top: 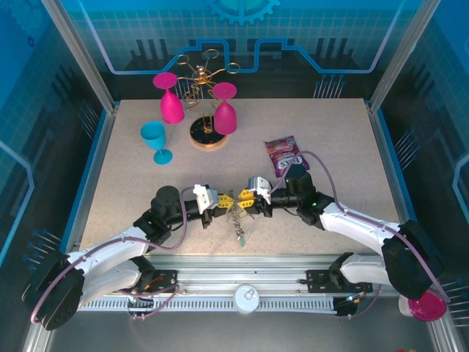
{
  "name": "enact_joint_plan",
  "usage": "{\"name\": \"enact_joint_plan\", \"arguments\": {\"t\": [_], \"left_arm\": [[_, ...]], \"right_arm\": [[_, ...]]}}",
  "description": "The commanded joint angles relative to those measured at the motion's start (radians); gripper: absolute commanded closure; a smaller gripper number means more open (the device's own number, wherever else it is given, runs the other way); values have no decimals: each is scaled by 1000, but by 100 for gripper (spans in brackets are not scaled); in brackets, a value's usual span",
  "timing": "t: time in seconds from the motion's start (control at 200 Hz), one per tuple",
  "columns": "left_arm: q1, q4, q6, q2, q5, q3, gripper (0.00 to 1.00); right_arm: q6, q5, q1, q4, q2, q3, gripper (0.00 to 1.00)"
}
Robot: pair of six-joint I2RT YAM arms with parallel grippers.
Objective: Put the keys on the keyring
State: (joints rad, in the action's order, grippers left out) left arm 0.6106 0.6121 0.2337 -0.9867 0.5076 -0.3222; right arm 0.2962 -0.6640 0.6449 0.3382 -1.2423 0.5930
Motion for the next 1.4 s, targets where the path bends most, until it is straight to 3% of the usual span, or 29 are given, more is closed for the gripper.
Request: {"name": "enact_joint_plan", "arguments": {"t": [0.0, 0.21, 0.29, 0.41, 0.475, 0.625, 0.735, 0.836, 1.086, 1.206, 1.396], "left_arm": [[-10, 73, -17, -6, 40, 4, 100], [-9, 99, -28, -21, 42, 7, 100], [-10, 106, -33, -24, 42, 8, 100], [-11, 73, -34, -19, -19, -3, 100], [-14, -45, 6, -5, -43, -32, 72], [-12, -332, 127, 10, -71, -133, 65], [-13, -459, 195, 8, -78, -194, 67], [-13, -532, 247, -1, -67, -236, 72], [-13, -542, 275, -42, -31, -278, 82], [-12, -511, 260, -50, -14, -283, 84], [-12, -441, 236, -35, -3, -266, 96]], "right_arm": [[0, -44, 12, 62, -15, 28, 78], [-13, -63, 16, 94, -37, 37, 84], [-8, -70, 17, 79, -46, 49, 100], [29, -57, 14, -2, -36, 76, 100], [83, -46, 12, -126, -26, 119, 100], [232, 15, 24, -420, -18, 234, 100], [355, 88, 55, -652, -40, 344, 100], [409, 139, 71, -748, -53, 404, 100], [491, 207, 120, -878, -110, 521, 100], [497, 207, 138, -891, -134, 552, 100], [470, 216, 149, -878, -145, 554, 100]]}}
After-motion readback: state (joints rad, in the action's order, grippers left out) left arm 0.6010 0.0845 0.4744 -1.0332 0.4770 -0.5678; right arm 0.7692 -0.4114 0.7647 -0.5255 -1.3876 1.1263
